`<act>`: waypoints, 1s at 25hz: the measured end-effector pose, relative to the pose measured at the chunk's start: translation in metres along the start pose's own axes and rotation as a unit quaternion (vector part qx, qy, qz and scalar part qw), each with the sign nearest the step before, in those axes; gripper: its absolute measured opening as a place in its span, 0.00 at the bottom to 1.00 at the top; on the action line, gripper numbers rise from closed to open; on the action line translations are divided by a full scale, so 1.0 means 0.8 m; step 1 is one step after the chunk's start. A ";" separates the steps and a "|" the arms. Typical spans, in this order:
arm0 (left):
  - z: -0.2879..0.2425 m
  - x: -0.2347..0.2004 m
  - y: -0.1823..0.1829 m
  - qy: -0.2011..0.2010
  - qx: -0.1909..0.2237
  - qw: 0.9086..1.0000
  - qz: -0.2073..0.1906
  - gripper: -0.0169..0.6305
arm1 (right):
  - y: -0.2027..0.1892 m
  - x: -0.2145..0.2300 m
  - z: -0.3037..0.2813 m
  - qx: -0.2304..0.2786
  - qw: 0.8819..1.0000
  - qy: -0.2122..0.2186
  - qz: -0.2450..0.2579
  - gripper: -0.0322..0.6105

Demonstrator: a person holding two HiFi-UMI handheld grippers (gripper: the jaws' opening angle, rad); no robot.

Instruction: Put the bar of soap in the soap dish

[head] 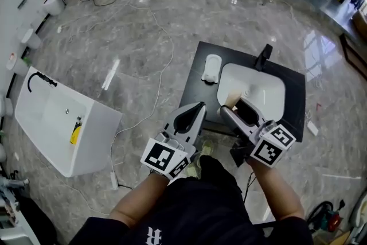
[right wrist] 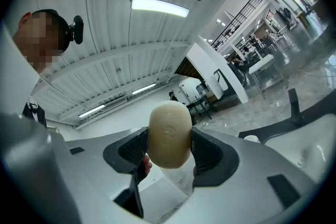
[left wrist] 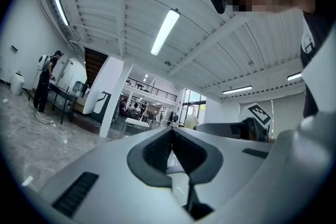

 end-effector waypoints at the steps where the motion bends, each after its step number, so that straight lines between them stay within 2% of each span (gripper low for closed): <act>1: -0.007 -0.008 -0.003 0.000 -0.001 1.000 0.001 0.04 | 0.000 0.009 -0.008 -0.002 1.000 -0.003 -0.001 0.45; 13: -0.124 -0.128 -0.024 0.000 -0.018 1.000 -0.011 0.04 | 0.038 0.143 -0.130 -0.017 0.999 -0.030 -0.018 0.45; 19: -0.183 -0.180 -0.044 0.002 -0.036 0.999 -0.011 0.04 | 0.037 0.219 -0.182 -0.048 0.997 -0.051 -0.032 0.45; 25: -0.210 -0.219 -0.064 -0.009 -0.060 0.998 -0.002 0.04 | 0.019 0.252 -0.217 -0.067 0.994 -0.081 -0.039 0.45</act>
Point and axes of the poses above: the fingertips, and each gripper's own axes: z backward along the fingers, x to its right, y out of its top, the point moved 1 cm from there along z, backward along the fingers, and after that the axes turned 7 degrees about -y, right-handed, at the moved point
